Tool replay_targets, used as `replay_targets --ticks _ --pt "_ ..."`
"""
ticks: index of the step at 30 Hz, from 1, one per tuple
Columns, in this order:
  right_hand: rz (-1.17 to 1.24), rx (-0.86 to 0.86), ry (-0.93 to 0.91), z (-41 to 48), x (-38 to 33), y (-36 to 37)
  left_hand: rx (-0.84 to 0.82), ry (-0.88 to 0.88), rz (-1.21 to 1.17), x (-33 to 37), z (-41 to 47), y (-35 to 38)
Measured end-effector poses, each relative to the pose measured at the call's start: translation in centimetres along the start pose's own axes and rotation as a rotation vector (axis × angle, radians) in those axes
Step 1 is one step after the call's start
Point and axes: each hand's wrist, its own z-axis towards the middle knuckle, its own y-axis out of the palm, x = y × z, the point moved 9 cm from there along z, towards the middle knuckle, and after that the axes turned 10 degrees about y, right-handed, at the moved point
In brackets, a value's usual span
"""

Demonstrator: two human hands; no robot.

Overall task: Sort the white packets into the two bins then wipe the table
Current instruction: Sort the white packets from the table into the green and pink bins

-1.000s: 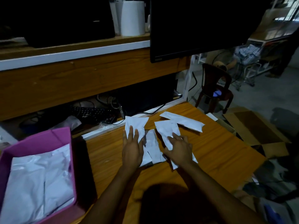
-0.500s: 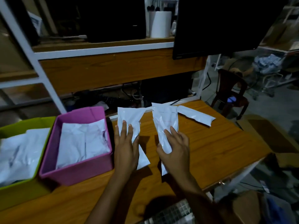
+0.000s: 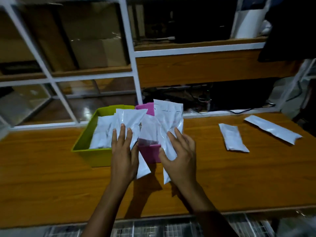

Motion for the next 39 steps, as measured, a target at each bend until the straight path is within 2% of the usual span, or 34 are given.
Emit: replay_targets --ticks 7,11,14,19,23,25,27,30,33,36,39 --pt "0.061 -0.037 -0.069 2.2 -6.3 9.4 0.045 -0.049 0.041 -10.2 2.7 -4.6" --pt "0.074 -0.040 -0.056 4.4 -9.5 15.8 -0.027 -0.049 0.084 -17.7 5.6 -4.5" --pt "-0.001 -0.110 -0.022 6.1 -10.5 21.6 -0.122 -0.061 0.110 -22.7 7.6 -2.6" --pt "-0.152 -0.184 0.088 8.4 -9.3 28.9 -0.393 -0.041 0.162 -28.8 9.5 3.5" --pt "-0.369 -0.338 0.177 8.9 -6.5 33.6 -0.639 0.030 0.227 -29.8 9.1 7.2" --pt "-0.512 -0.412 0.167 8.8 -5.6 35.3 -0.826 0.008 0.342 -30.8 8.5 8.4" --pt "-0.583 -0.469 0.116 9.2 -5.6 36.0 -0.933 -0.030 0.319 -31.3 9.1 8.1" --pt "-0.657 -0.749 0.019 9.6 -6.1 36.9 -1.117 0.038 0.241 -30.5 10.3 7.3" --pt "-0.886 -1.042 0.030 9.4 -4.4 37.8 -1.341 0.119 0.372 -30.5 10.3 7.7" --pt "-0.993 -1.147 0.054 9.0 -2.1 39.4 -1.459 0.053 0.456 -32.2 8.6 9.9" --pt "-1.017 -1.155 0.057 8.5 -0.6 40.8 -1.467 -0.020 0.478 -33.3 7.4 12.1"
